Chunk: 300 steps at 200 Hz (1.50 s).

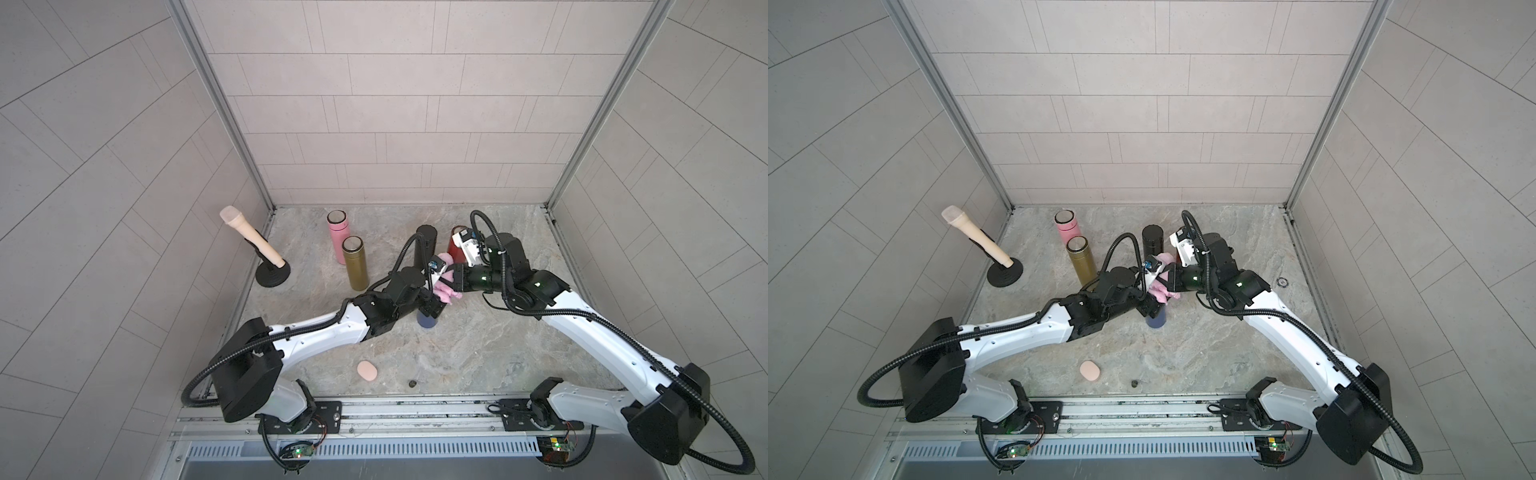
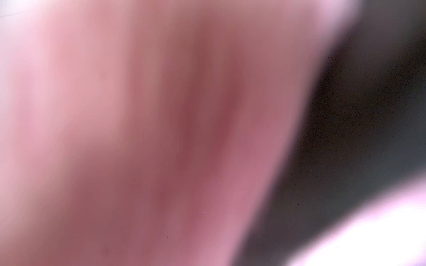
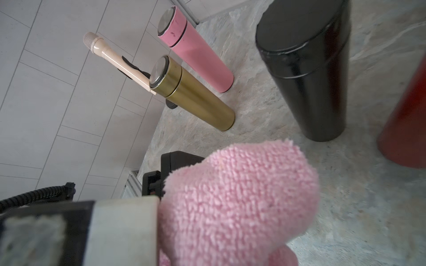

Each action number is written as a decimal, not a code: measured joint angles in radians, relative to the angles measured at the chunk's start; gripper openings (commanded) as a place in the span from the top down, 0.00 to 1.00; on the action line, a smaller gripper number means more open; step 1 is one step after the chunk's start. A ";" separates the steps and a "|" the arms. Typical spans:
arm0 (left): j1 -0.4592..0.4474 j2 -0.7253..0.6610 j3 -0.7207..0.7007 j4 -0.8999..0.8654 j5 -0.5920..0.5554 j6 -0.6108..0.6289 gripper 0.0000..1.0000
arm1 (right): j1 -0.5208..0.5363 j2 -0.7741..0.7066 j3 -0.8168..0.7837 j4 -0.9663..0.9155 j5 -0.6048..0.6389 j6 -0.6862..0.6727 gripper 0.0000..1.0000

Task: Wipe the surface of the thermos
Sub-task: Wipe the dirt from the surface of the thermos.

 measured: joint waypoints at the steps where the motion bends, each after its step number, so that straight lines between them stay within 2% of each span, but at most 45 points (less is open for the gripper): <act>1: 0.000 0.000 0.000 0.001 0.000 -0.001 0.14 | 0.000 0.000 -0.001 0.003 -0.001 0.001 1.00; 42: 0.001 0.006 0.000 0.018 0.002 -0.011 0.26 | 0.002 -0.018 -0.044 0.069 -0.009 0.028 1.00; 63: -0.003 0.018 0.000 0.030 0.009 -0.011 0.28 | 0.006 -0.034 -0.034 0.016 0.027 0.004 1.00; 82: -0.005 0.034 0.000 0.042 0.013 -0.011 0.27 | 0.019 -0.044 0.014 -0.094 0.121 -0.030 1.00; 110: -0.005 0.041 0.000 0.058 0.015 -0.011 0.27 | 0.037 -0.090 0.050 -0.227 0.324 -0.055 1.00; 143: -0.005 0.042 0.000 0.058 0.014 -0.014 0.27 | 0.033 -0.243 -0.031 -0.241 0.506 -0.056 1.00; 163: -0.005 0.043 0.000 0.058 0.011 -0.013 0.30 | 0.033 -0.292 -0.020 -0.257 0.585 -0.073 1.00; 170: -0.005 0.045 0.001 0.060 0.007 -0.013 0.36 | 0.033 -0.300 -0.006 -0.264 0.608 -0.080 1.00; 180: -0.003 0.048 0.004 0.059 0.002 -0.010 0.56 | 0.033 -0.308 0.008 -0.267 0.631 -0.089 1.00; 187: -0.004 0.051 0.007 0.059 0.002 -0.010 0.65 | 0.031 -0.316 0.011 -0.268 0.645 -0.093 1.00; 199: -0.004 0.056 0.013 0.058 0.002 -0.011 0.93 | 0.024 -0.335 0.005 -0.276 0.666 -0.099 1.00; 204: -0.004 0.057 0.016 0.055 0.001 -0.011 1.00 | 0.019 -0.345 -0.003 -0.277 0.669 -0.099 1.00; 250: -0.003 0.044 0.034 -0.010 -0.018 -0.072 1.00 | -0.017 -0.449 -0.162 -0.277 0.649 -0.076 1.00; 300: -0.006 -0.141 0.030 -0.207 -0.062 -0.344 1.00 | -0.018 -0.566 -0.409 -0.213 0.537 0.005 1.00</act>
